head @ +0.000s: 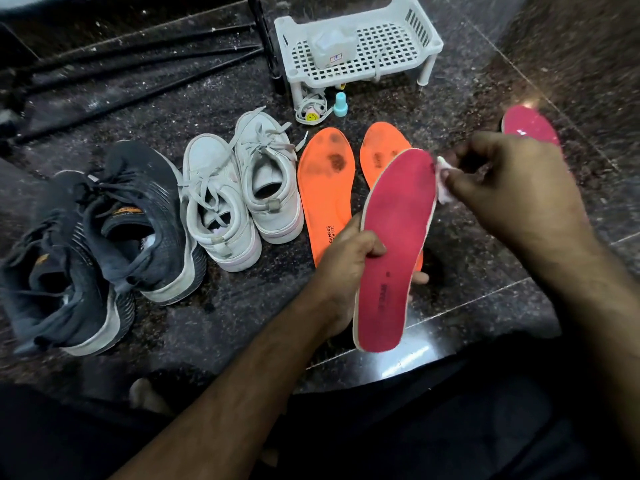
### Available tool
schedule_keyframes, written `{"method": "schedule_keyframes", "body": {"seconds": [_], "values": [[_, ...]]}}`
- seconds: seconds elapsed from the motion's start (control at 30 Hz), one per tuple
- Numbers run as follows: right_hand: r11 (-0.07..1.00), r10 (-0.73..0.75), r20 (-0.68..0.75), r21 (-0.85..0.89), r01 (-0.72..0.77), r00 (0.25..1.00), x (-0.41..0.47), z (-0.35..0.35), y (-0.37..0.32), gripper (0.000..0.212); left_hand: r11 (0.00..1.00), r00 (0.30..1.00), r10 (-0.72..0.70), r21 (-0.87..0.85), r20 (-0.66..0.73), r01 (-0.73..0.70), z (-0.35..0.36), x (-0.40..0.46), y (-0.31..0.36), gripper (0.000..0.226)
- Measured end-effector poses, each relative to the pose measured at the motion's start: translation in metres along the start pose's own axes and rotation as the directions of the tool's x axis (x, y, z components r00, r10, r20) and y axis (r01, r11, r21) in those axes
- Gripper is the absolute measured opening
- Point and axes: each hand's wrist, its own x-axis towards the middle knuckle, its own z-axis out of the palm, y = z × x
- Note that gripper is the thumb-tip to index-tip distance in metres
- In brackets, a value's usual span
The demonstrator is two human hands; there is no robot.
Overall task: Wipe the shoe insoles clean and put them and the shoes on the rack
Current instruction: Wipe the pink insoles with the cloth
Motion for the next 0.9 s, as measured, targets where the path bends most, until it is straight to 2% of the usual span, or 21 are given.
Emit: {"method": "schedule_keyframes", "body": {"seconds": [0.1,0.17,0.27,0.33,0.4,0.47,0.6,0.7,0.77,0.9], "values": [[0.999,0.006,-0.07,-0.033,-0.008,0.997,-0.003,-0.004,-0.002,0.019,0.998,0.999,0.026,0.06,-0.046,-0.023,-0.001,0.001,0.001,0.052],[1.0,-0.005,-0.064,0.02,0.007,0.998,-0.003,-0.005,-0.005,0.016,0.995,0.995,0.065,0.085,-0.072,-0.059,0.0,0.001,0.001,0.05],[0.973,0.037,0.074,0.226,-0.052,0.997,-0.003,-0.001,-0.008,0.011,0.99,0.988,0.11,0.099,-0.106,-0.099,-0.001,0.004,0.0,0.044],[0.943,0.078,0.199,0.303,-0.138,0.977,-0.005,0.003,-0.004,0.018,0.985,0.982,0.133,0.125,-0.132,-0.117,0.0,0.008,-0.004,0.038],[0.94,0.104,0.293,0.284,-0.191,0.95,-0.008,0.003,0.001,0.023,0.976,0.977,0.167,0.162,-0.131,-0.145,0.005,0.01,-0.008,0.032],[0.943,0.074,0.351,0.279,-0.179,0.934,-0.007,0.004,0.0,0.02,0.962,0.965,0.221,0.196,-0.139,-0.192,0.007,0.012,-0.01,0.031],[0.938,0.017,0.425,0.307,-0.162,0.905,-0.008,-0.024,0.011,0.021,0.934,0.942,0.288,0.266,-0.174,-0.237,0.033,0.019,-0.013,0.036],[0.958,0.025,0.471,0.24,-0.156,0.882,-0.007,-0.04,0.032,0.025,0.905,0.909,0.343,0.342,-0.238,-0.252,0.061,0.04,-0.013,0.04],[0.961,0.096,0.452,0.19,-0.2,0.887,-0.001,-0.044,0.056,0.025,0.862,0.875,0.406,0.43,-0.263,-0.271,0.085,0.064,-0.014,0.042],[0.935,0.25,0.318,0.166,-0.313,0.915,0.022,-0.048,0.1,0.03,0.712,0.843,0.489,0.66,-0.223,-0.239,0.117,0.12,-0.02,0.042]]}}
